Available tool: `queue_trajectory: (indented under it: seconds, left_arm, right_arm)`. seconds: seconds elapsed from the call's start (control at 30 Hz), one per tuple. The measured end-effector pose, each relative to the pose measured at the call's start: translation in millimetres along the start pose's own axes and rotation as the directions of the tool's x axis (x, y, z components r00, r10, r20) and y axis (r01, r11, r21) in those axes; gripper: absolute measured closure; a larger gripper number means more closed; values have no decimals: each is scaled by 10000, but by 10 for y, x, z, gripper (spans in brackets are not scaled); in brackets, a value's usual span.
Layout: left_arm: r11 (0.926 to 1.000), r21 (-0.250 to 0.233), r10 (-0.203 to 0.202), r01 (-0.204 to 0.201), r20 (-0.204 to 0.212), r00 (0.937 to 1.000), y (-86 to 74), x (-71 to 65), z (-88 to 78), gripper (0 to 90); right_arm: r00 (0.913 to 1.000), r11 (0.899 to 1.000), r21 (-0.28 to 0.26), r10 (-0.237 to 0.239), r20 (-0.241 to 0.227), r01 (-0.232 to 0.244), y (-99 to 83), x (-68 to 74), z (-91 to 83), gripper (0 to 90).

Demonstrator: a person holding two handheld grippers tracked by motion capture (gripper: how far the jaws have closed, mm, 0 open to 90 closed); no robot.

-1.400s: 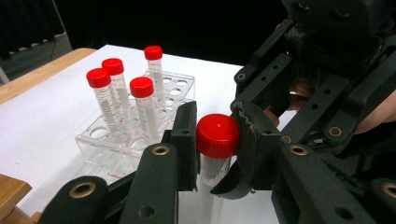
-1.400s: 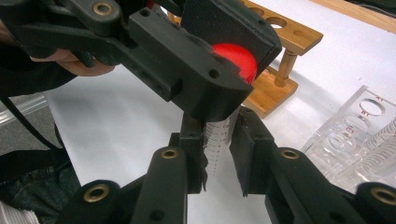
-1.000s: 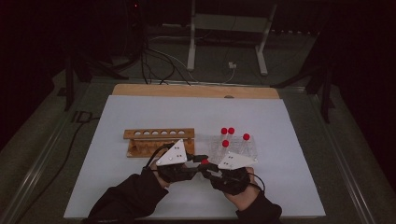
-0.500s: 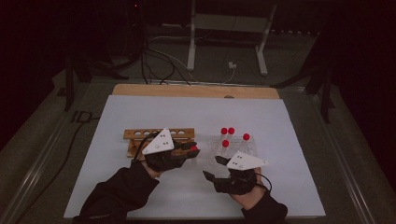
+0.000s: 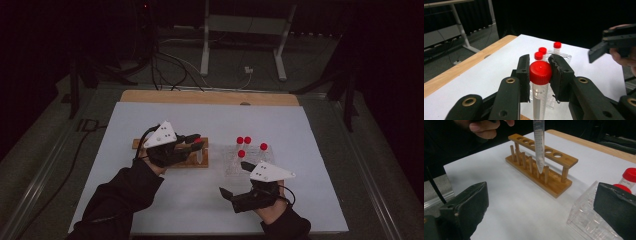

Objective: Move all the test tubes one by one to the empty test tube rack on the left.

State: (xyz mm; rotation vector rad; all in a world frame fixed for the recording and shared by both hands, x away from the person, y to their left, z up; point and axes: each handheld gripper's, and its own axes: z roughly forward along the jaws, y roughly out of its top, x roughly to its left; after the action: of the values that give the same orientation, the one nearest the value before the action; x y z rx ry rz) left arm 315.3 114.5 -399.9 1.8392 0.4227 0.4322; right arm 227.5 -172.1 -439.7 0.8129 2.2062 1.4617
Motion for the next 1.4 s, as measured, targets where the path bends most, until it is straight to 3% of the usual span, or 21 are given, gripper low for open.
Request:
queue_trajectory:
  seconds: [0.5, 0.73, 1.13, 1.4]
  left_arm:
    - [9997, -206, -152, 132, -1010, 9948, 92, 310, 92, 718]
    - [9996, -183, -236, 212, -1425, 9895, 23, 415, 177, 718]
    - [9967, -24, -806, 812, -1492, 9855, -252, 494, 312, 718]
    - [9954, 211, -892, 933, -1461, 9852, -387, 484, 372, 718]
  right_arm:
    - [9999, 9994, -344, 41, -126, -45, 2, -34, -50, 0]
    - [9999, 9994, -348, 57, -102, -60, -1, -41, -51, 0]
    - [9998, 9991, -427, 37, -170, -45, -13, -48, -57, 0]
    - [9998, 9987, -503, 53, -182, -63, -19, -50, -62, 0]
